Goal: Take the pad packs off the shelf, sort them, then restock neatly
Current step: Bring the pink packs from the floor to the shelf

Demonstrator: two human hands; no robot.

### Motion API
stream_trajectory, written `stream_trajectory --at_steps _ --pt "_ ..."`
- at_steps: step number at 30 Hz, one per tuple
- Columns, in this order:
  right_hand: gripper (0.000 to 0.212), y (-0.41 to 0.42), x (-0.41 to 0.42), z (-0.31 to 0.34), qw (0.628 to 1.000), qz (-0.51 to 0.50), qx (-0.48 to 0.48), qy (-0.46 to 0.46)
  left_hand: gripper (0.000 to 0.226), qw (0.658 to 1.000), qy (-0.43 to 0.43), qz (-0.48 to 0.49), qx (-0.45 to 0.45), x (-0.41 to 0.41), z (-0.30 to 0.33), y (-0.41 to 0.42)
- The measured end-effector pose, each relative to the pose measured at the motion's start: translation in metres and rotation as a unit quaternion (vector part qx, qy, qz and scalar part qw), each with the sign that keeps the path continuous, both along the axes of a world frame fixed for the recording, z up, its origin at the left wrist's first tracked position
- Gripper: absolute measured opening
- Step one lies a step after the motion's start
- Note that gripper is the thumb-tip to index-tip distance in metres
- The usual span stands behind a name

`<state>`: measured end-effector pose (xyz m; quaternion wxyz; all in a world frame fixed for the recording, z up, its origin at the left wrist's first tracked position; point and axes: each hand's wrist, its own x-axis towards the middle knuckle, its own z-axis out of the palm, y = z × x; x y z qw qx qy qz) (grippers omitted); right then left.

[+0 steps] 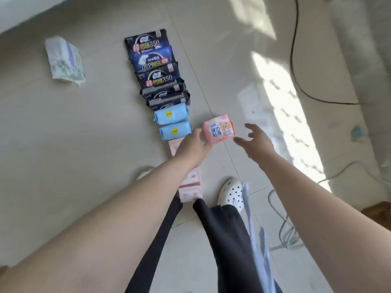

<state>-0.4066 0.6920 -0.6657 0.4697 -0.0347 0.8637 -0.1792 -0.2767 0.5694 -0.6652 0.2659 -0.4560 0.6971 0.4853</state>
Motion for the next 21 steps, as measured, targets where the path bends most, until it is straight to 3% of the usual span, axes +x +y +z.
stream_trajectory --at_steps 4,7,10,15,21 --pt "0.065 0.0 -0.008 -0.103 0.999 -0.001 -0.014 -0.031 0.063 0.989 0.013 0.132 0.068 -0.015 -0.106 0.023" --pt "0.057 -0.005 -0.008 -0.149 0.996 -0.025 -0.054 -0.059 0.043 0.982 -0.016 0.186 0.041 -0.022 -0.156 0.031" --pt "0.04 -0.008 -0.004 -0.157 0.989 -0.097 -0.085 -0.078 0.035 0.978 -0.013 0.208 0.027 -0.032 -0.168 0.034" --pt "0.037 -0.003 0.018 -0.094 0.967 -0.214 -0.119 -0.069 0.034 0.966 0.009 0.253 0.047 -0.029 -0.106 0.027" --pt "0.037 -0.02 0.055 0.039 0.922 -0.305 -0.181 -0.159 0.027 0.957 0.053 0.271 0.086 0.011 0.018 -0.016"
